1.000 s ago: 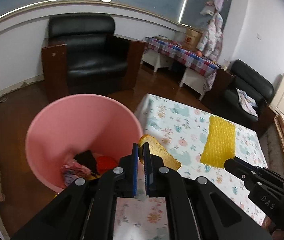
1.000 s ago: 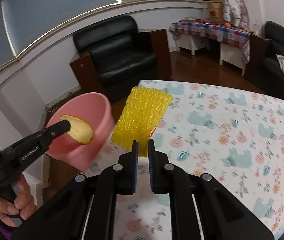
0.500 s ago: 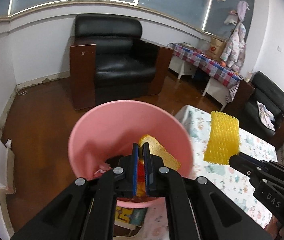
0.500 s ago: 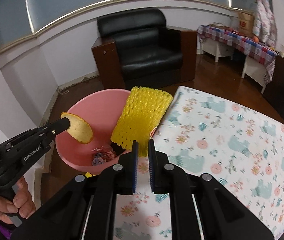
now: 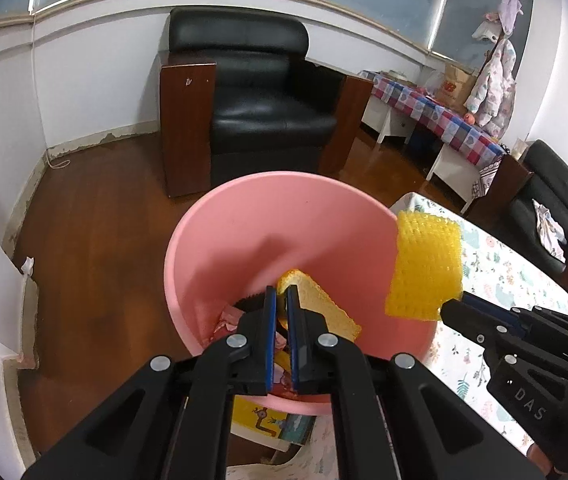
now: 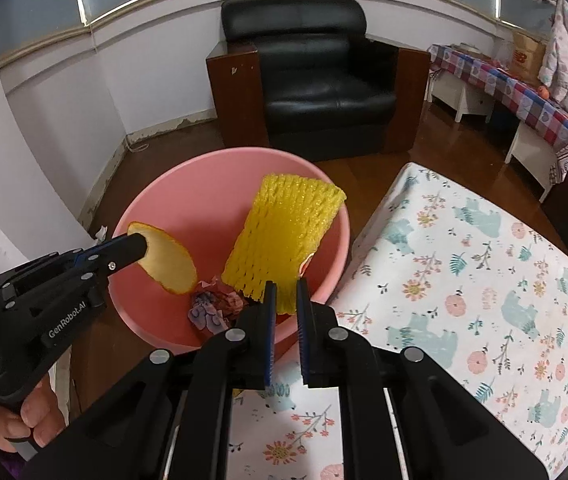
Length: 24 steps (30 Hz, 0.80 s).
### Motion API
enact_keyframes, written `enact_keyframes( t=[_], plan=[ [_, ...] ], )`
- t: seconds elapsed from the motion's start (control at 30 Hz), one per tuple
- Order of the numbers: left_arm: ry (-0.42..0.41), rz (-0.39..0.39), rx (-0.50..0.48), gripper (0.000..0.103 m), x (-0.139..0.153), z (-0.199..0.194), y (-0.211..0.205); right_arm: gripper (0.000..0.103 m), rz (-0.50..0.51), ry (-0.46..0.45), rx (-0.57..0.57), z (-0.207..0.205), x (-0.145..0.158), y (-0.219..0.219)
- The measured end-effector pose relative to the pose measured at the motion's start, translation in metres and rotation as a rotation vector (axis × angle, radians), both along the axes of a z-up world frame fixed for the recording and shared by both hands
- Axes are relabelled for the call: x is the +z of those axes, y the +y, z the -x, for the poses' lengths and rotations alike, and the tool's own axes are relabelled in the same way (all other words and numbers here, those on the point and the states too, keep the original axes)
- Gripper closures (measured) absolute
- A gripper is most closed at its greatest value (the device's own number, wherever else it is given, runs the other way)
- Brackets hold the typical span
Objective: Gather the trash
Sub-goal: 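Carry the peel and yellow net over the pink bucket and open both tools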
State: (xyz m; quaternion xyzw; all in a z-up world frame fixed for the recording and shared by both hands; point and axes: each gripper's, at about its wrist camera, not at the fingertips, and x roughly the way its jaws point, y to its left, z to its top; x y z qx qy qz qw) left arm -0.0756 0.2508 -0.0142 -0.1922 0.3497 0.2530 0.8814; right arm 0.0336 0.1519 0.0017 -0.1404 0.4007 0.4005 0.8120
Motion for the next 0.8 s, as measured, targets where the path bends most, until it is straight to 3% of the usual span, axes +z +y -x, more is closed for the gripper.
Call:
enact_keyframes(
  t=[0.6,0.7,0.8],
  plan=[
    [0.027,-0.010,0.024,0.095,-0.004,-0.004,0.001,0.093,0.010,0.012,0.029,0.002,-0.007,0.015],
    [0.024,-0.012,0.026,0.089,-0.003,-0.002,0.000,0.092,0.007,0.012,0.028,0.002,-0.007,0.016],
    [0.019,-0.027,0.036,0.075,-0.001,-0.001,-0.001,0.088,-0.001,0.014,0.030,0.003,-0.007,0.017]
  ],
)
